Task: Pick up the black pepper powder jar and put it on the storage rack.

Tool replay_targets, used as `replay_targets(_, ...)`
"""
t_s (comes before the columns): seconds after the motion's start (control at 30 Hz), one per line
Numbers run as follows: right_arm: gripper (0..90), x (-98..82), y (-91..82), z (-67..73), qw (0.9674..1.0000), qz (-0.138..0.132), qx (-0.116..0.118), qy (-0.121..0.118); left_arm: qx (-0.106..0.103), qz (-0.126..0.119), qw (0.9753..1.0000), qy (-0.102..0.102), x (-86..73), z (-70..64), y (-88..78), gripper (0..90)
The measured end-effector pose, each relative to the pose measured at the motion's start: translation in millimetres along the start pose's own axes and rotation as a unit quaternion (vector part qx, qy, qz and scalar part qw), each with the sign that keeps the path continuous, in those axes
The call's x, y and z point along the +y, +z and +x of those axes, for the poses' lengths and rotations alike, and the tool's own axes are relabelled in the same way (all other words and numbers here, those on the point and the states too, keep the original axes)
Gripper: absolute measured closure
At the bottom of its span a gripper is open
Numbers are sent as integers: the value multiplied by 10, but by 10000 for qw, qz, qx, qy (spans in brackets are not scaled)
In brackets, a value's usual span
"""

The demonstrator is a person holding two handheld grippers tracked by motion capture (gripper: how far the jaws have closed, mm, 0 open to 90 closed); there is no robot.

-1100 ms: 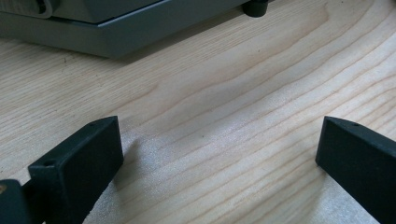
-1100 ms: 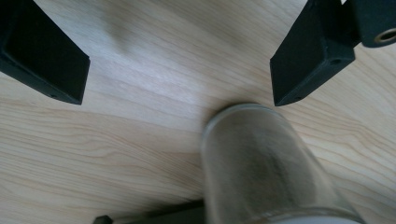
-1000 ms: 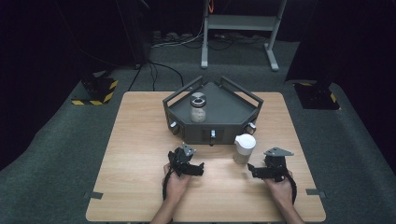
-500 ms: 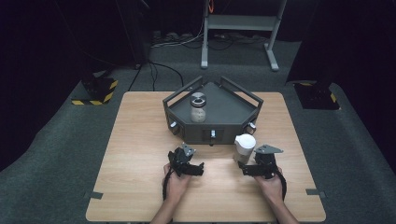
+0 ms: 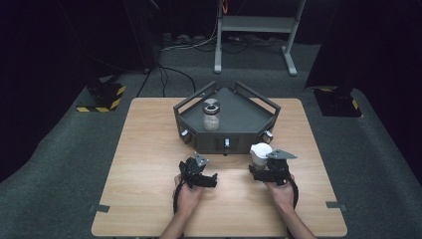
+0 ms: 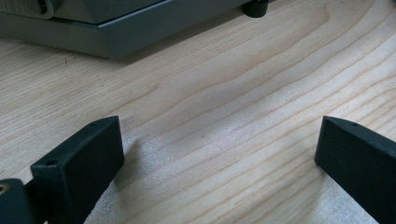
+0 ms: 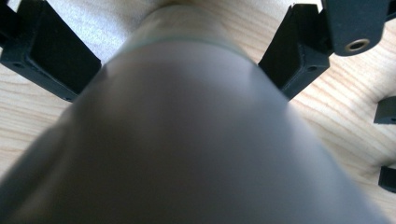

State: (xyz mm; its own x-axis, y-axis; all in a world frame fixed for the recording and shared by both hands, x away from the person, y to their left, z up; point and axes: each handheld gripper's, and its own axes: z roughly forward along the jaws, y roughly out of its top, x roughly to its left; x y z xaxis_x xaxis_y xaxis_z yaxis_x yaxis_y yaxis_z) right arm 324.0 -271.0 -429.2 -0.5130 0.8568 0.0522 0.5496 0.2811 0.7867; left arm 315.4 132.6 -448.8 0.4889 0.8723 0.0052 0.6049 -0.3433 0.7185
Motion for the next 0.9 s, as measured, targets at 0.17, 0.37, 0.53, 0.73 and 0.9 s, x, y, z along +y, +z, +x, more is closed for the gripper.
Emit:
replay_targets(0.17, 163, 9, 13, 6, 10000, -50, -31, 12, -1, 0, 10000, -1, 0, 0, 0, 13)
replay_targets(0.37, 176, 24, 27, -4, 9999, -98, -18, 70, 0, -1, 10000, -1, 0, 0, 0, 13)
replay_targets(0.53, 197, 28, 36, -2, 9999, -103, -14, 13, 0, -1, 10000, -1, -1, 0, 0, 13)
replay_targets(0.73, 221, 34, 54, -1, 10000, -87, 9, 10, 0, -1, 10000, 0, 0, 0, 0, 13)
replay_targets(0.9, 258, 26, 67, 3, 9999, -104, 31, -37, 0, -1, 10000, -1, 0, 0, 0, 13)
